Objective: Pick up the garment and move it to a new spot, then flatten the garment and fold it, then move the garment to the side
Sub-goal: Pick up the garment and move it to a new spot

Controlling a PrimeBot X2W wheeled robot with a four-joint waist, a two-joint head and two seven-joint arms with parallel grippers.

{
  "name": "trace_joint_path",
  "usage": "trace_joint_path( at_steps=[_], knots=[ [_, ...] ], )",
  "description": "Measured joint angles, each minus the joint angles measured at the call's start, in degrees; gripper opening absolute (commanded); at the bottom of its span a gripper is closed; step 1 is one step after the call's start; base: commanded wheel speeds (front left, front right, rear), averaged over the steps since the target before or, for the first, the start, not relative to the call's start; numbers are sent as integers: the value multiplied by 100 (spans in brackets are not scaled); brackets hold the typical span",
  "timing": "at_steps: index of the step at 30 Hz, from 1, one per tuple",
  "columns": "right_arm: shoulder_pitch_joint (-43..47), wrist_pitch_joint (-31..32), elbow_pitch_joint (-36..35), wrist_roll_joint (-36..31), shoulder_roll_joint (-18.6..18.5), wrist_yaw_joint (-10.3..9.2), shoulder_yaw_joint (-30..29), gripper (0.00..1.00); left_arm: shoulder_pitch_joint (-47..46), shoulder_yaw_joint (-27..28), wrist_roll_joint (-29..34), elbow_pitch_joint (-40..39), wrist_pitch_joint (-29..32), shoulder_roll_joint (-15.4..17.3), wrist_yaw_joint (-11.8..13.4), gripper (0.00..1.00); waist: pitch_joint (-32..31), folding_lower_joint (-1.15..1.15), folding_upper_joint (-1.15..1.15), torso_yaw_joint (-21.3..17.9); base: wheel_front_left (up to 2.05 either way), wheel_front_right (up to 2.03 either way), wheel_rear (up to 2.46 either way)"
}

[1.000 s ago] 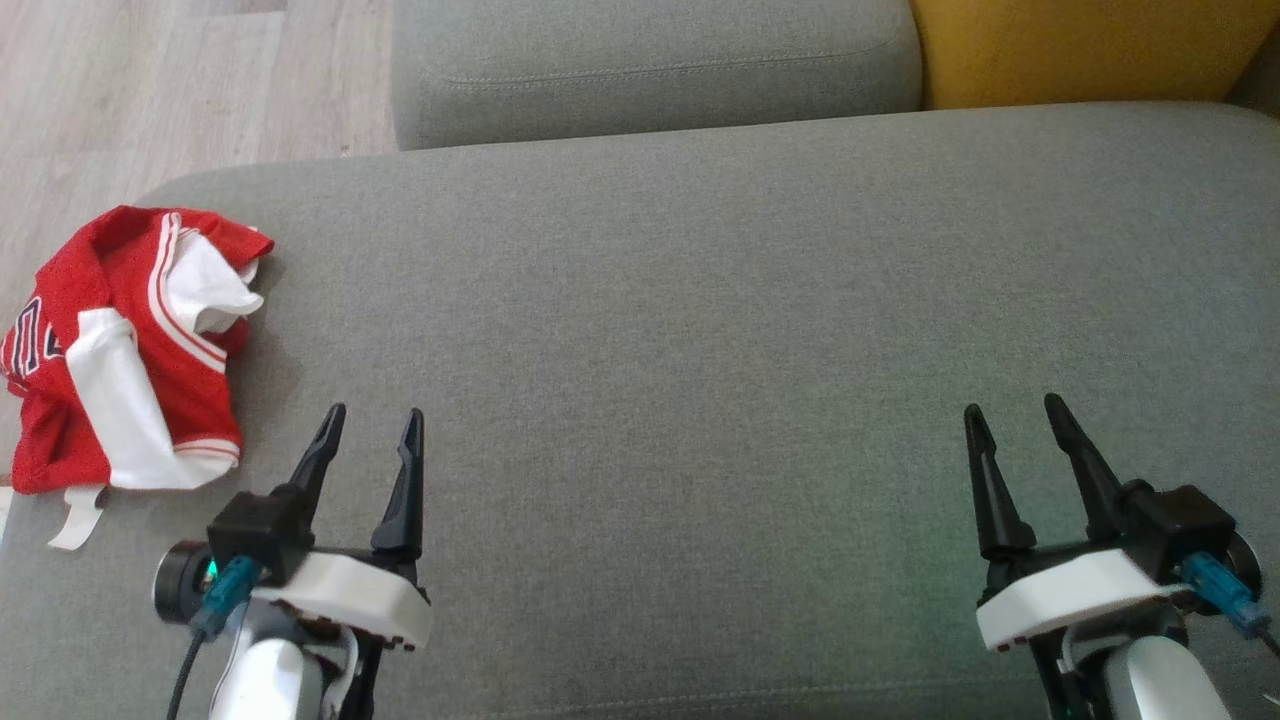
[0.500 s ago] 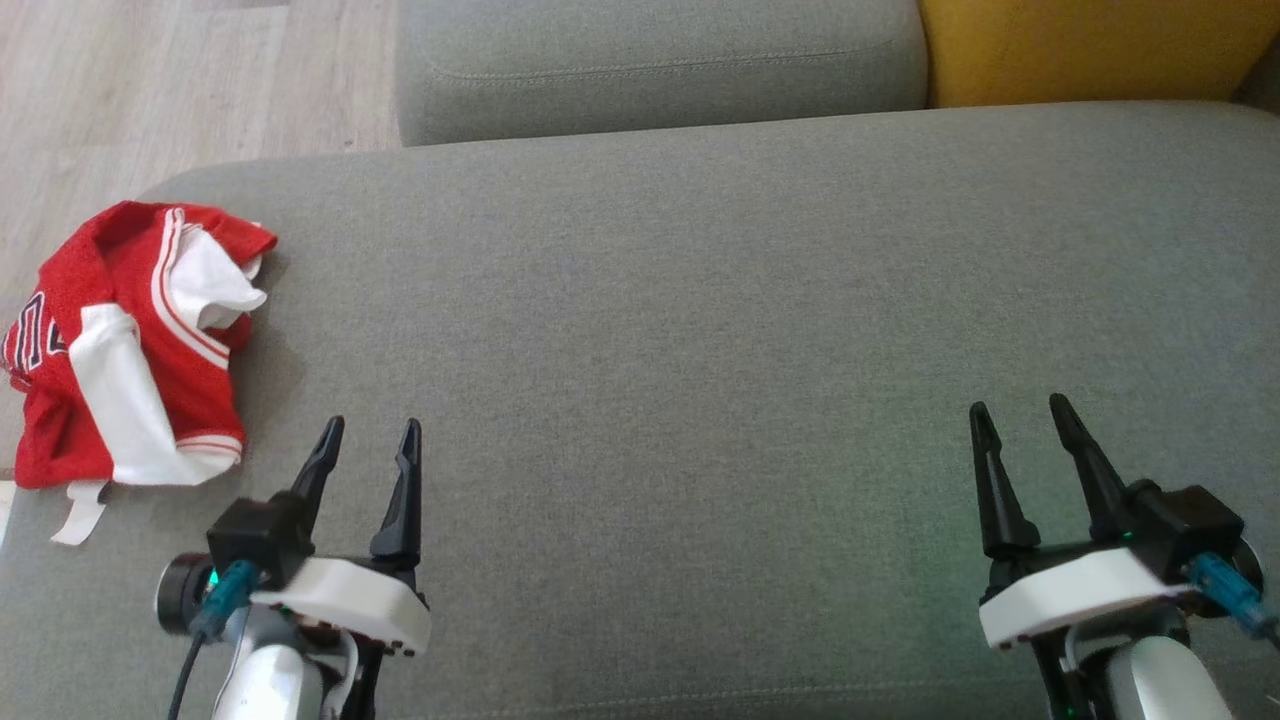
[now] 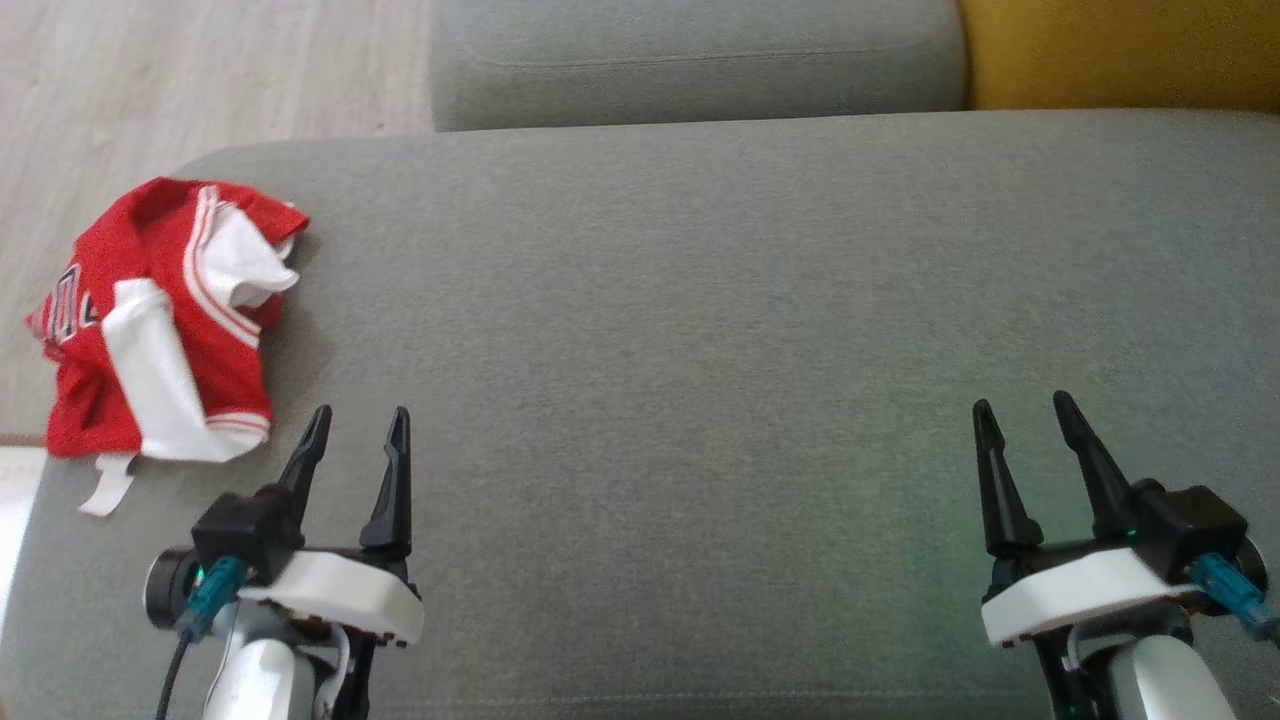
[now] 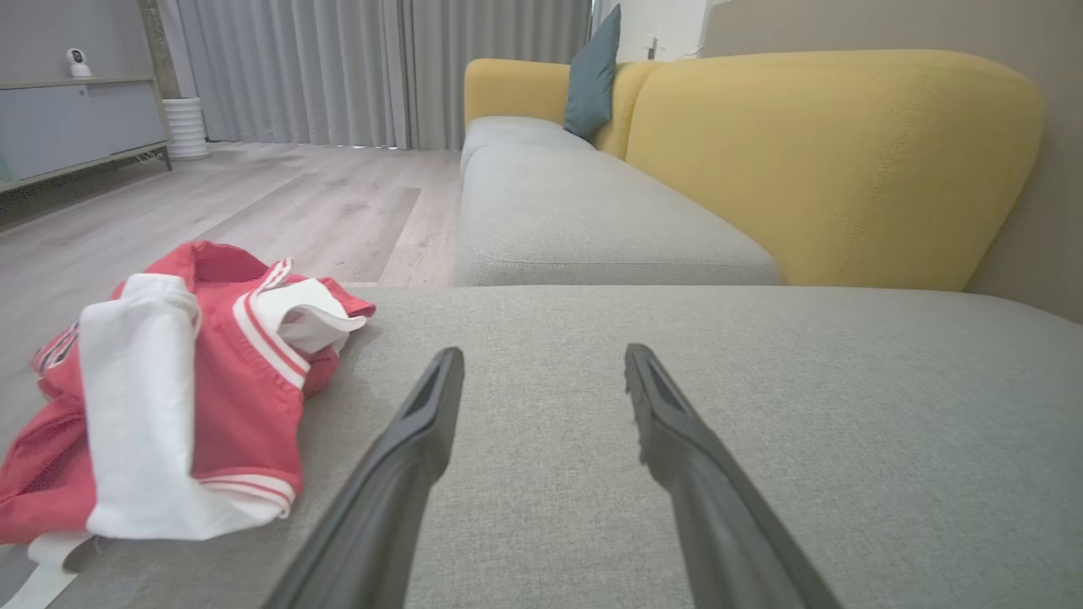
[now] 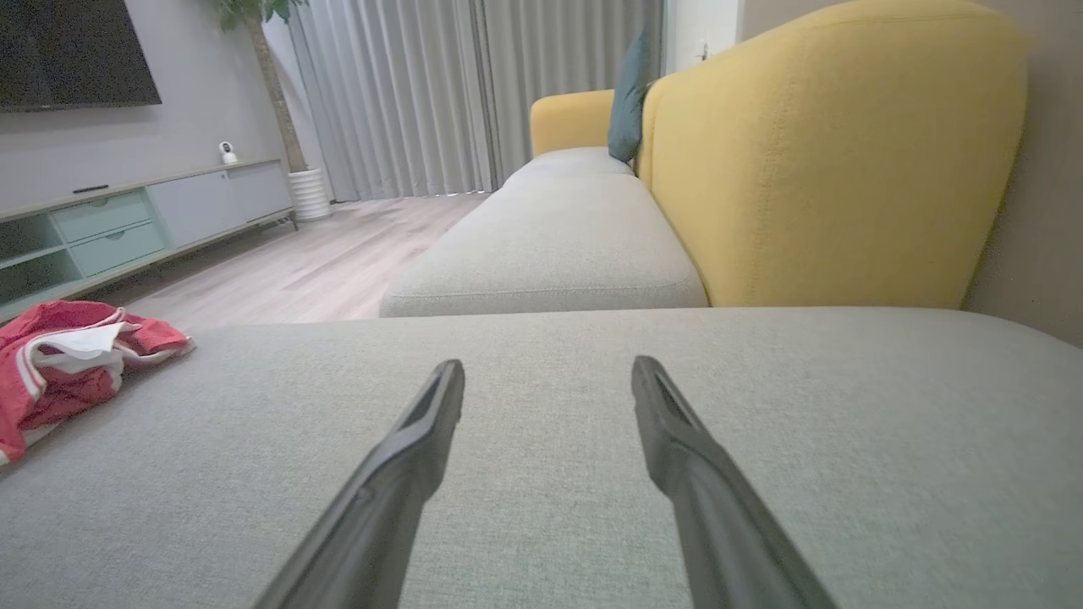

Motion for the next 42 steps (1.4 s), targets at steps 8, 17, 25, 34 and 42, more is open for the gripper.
trace_joint_path(
  at_steps=[8, 17, 25, 34, 42],
  knots=[
    [-8, 2, -109, -8, -20, 0, 71, 100, -40, 70, 0, -9, 0, -16, 52, 100, 22, 0, 0, 526, 0, 0, 0],
    [-10, 13, -250, -23, -23, 0, 185, 100, -65, 216, 0, 0, -16, -27, 59, 100, 11, 0, 0, 1240, 0, 0, 0],
    [-10, 62, -299, -54, -11, 0, 229, 100, -65, 257, 1, 2, -16, -29, 56, 100, -1, 0, 0, 1621, 0, 0, 0],
    [-10, 62, -301, -53, -11, 0, 233, 100, -65, 261, 1, 1, -16, -32, 56, 100, 37, 0, 0, 1673, 0, 0, 0],
    [-79, 107, -416, -54, -12, 0, 276, 100, -243, 168, 1, 190, -18, -37, 49, 100, 291, 0, 0, 1617, 0, 0, 0]
  ],
)
